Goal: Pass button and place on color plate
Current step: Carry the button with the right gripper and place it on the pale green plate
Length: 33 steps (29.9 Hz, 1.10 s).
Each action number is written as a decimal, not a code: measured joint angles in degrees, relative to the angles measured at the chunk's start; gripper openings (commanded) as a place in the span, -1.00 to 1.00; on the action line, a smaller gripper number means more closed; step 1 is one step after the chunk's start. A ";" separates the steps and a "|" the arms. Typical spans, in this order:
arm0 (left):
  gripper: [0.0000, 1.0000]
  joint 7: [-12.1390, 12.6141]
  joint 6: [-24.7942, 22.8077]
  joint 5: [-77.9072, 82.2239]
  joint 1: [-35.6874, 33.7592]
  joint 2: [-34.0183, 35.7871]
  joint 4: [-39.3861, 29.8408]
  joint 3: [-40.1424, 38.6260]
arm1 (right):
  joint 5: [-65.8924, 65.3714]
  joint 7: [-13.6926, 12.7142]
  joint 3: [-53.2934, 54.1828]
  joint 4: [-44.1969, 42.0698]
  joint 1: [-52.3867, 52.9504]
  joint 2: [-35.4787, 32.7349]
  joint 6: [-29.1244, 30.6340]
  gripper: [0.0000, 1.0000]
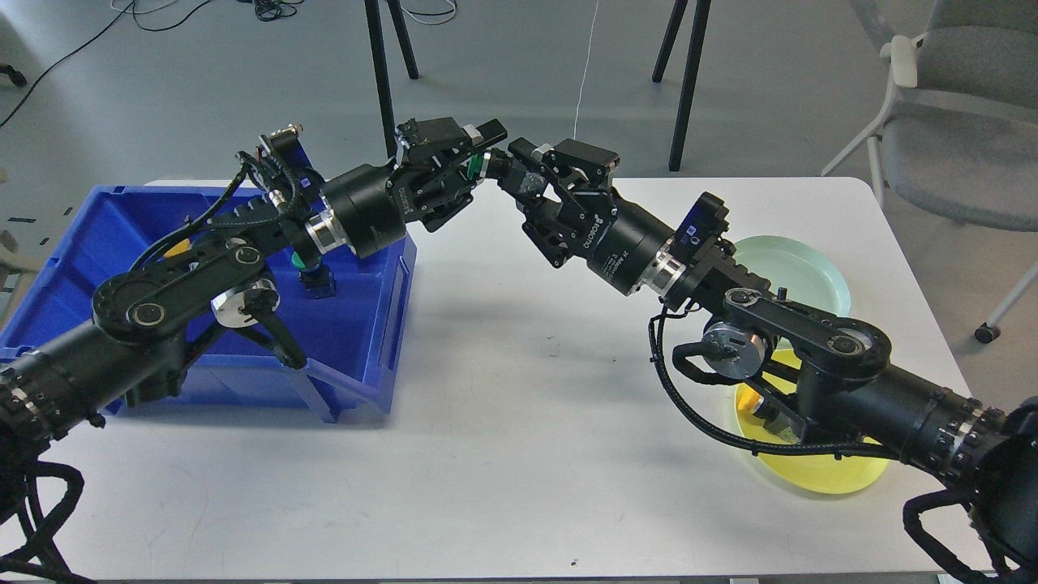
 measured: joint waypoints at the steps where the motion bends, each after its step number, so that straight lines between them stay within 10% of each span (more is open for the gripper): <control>1: 0.78 0.00 -0.02 -0.07 0.00 -0.03 0.00 -0.09 | 0.00 -0.01 0.00 0.02 -0.05 0.02 -0.01 -0.99; 12: 0.94 -0.02 -0.01 -0.43 0.16 -0.04 0.79 -0.28 | 0.08 -0.04 2.10 1.80 -1.70 -2.47 -1.79 -0.99; 24: 0.96 -0.02 -0.01 -0.70 0.26 -0.60 2.35 -0.31 | -0.91 -0.03 11.14 8.83 -14.60 -36.44 -4.45 -0.99; 33: 0.97 -0.02 -0.01 -0.77 0.26 -0.74 2.62 -0.31 | -16.96 -0.02 4.07 3.67 -20.63 -38.64 -27.75 -0.99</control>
